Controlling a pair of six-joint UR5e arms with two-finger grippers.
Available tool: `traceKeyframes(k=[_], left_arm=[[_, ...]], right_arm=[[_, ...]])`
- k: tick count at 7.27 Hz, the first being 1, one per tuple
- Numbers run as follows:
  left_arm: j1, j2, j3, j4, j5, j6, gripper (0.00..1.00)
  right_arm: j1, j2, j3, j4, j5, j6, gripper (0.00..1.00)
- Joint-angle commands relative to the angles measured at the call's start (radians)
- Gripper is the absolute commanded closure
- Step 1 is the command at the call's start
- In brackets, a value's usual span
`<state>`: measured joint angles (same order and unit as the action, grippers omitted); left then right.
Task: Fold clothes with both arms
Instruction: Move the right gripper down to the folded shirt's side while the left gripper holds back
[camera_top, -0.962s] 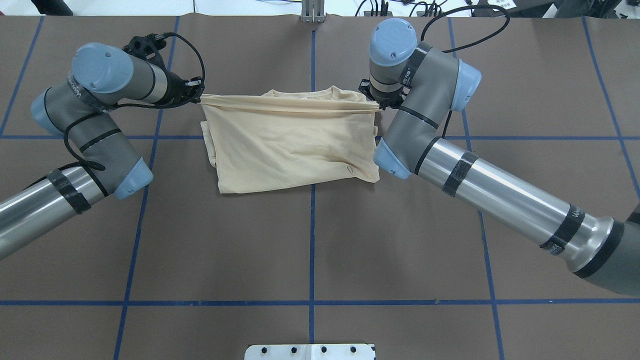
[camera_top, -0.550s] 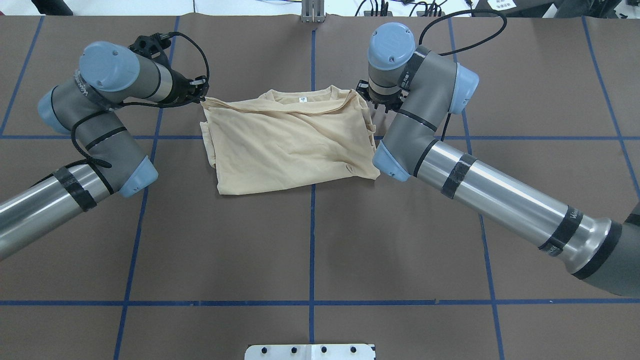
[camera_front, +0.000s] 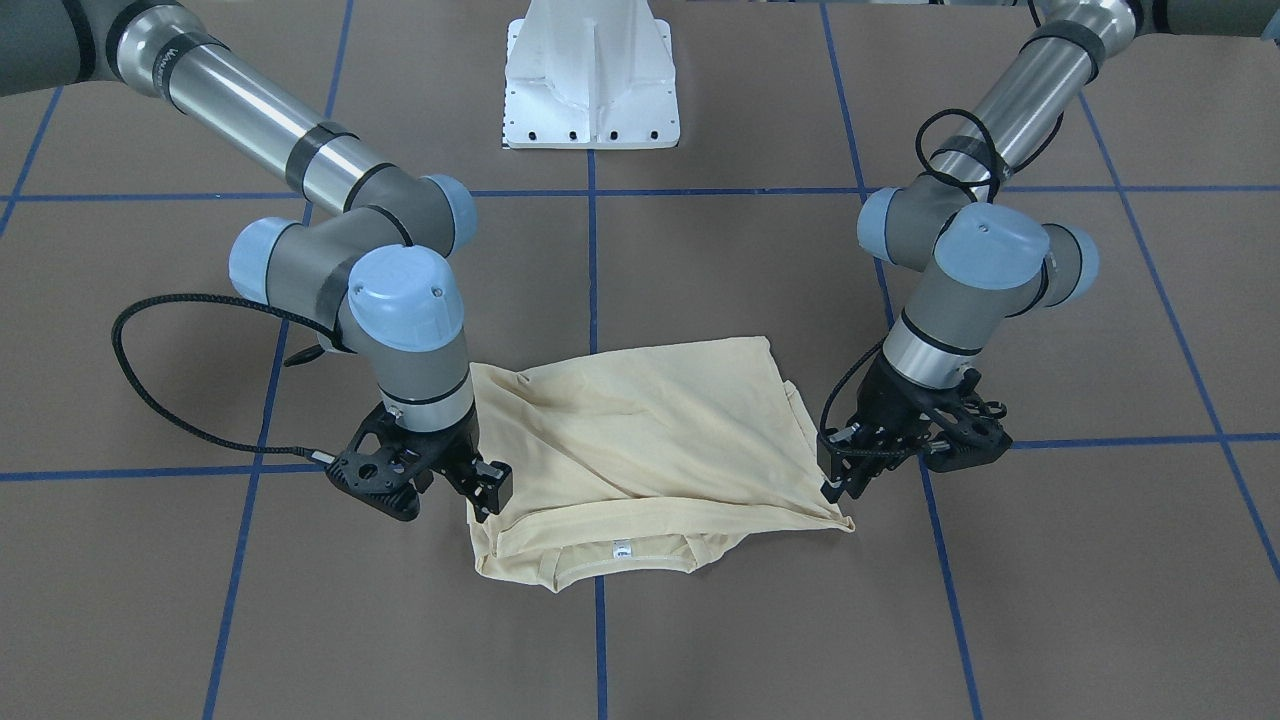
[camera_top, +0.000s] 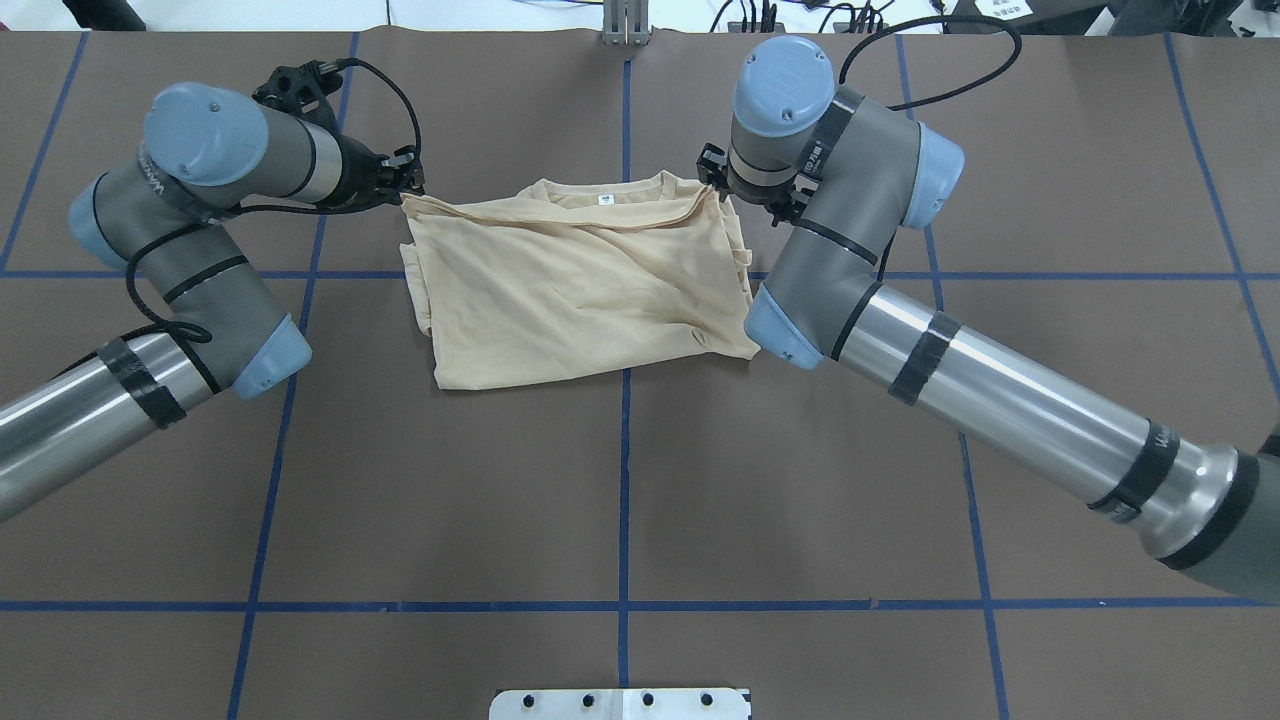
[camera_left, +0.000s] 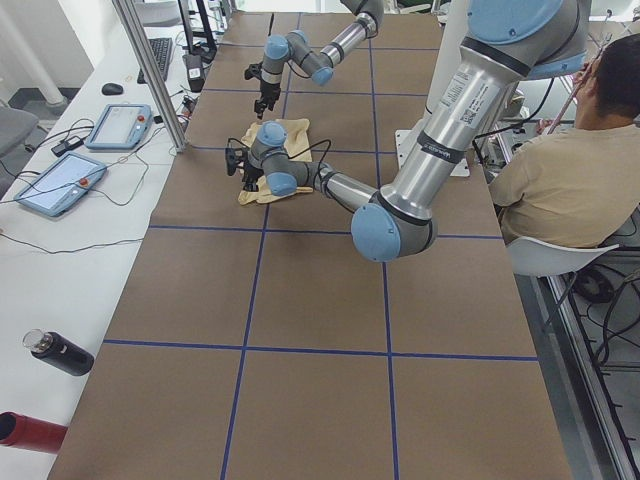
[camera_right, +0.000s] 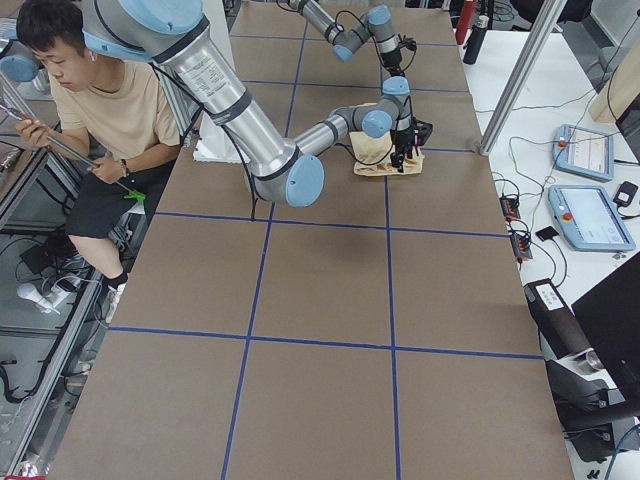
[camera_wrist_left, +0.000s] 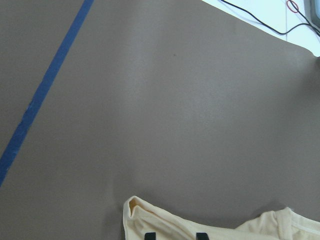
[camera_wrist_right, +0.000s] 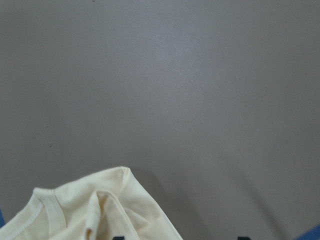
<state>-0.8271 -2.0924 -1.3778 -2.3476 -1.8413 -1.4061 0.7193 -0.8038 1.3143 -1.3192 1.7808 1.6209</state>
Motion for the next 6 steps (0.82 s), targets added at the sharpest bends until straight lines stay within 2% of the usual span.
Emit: traceKeyframes(k=[1, 2, 6], left_arm=[[0.002, 0.107, -0.142, 0.001, -0.036, -0.004, 0.61], [0.000, 0.121, -0.155, 0.001, -0.041, -0.005, 0.61], [0.003, 0.129, -0.144, 0.001, -0.039, -0.001, 0.61]], right_arm=[[-0.137, -0.206, 0.292, 0.001, -0.138, 0.196, 0.14], [-0.209, -0.228, 0.302, 0.001, -0.244, 0.238, 0.14], [-0.236, -0.269, 0.330, 0.000, -0.279, 0.249, 0.14]])
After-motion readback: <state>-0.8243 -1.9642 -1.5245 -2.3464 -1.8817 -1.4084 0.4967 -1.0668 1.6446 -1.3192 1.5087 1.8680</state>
